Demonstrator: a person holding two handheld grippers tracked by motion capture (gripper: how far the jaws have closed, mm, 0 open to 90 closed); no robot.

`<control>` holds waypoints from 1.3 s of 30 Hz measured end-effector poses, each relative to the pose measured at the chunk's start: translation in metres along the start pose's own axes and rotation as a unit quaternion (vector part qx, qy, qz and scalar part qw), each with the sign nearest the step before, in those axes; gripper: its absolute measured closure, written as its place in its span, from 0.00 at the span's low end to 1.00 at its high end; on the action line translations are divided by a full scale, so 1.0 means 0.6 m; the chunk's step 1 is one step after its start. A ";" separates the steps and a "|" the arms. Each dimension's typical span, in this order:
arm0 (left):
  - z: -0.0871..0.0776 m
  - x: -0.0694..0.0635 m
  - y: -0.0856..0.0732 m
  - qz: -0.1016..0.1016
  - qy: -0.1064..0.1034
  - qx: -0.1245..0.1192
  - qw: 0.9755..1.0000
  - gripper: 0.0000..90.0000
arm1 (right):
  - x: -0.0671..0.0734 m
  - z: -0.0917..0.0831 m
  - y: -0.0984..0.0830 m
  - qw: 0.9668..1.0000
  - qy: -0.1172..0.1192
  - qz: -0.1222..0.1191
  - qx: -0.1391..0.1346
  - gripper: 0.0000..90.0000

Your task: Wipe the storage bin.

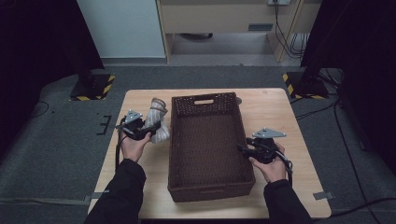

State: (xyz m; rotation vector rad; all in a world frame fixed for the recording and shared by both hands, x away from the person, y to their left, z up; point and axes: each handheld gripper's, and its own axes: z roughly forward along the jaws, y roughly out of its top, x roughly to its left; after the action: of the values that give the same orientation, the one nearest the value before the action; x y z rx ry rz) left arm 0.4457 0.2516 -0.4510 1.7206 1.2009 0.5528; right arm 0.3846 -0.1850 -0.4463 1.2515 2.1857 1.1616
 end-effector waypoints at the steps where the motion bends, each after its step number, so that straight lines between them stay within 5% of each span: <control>1: 0.001 0.001 0.000 0.000 0.000 0.001 1.000 0.58 | 0.000 0.001 -0.001 1.000 -0.005 0.003 0.008 0.55; 3: 0.003 0.003 0.001 -0.001 0.001 -0.001 1.000 0.58 | -0.003 0.011 -0.006 0.999 -0.008 0.004 0.034 0.57; 9: 0.007 0.008 0.004 -0.002 0.001 -0.002 1.000 0.58 | -0.005 0.012 -0.007 0.999 0.027 0.002 0.029 0.71; 17: 0.003 0.007 0.005 0.004 -0.003 -0.003 1.000 0.58 | -0.006 0.012 -0.007 0.998 0.050 -0.020 0.026 0.74; 31: 0.050 0.002 0.001 0.019 -0.004 0.007 1.000 0.60 | 0.008 0.002 -0.011 0.998 0.037 -0.034 0.033 0.75; 39: 0.087 0.011 -0.020 0.008 -0.010 0.043 0.999 0.66 | 0.008 0.003 -0.012 0.998 0.040 -0.031 0.032 0.74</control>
State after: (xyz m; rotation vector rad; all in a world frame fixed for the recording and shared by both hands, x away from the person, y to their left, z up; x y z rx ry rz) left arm 0.4833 0.2359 -0.4868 1.8055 1.2127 0.4980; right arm 0.3793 -0.1823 -0.4526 1.1724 2.3193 1.1439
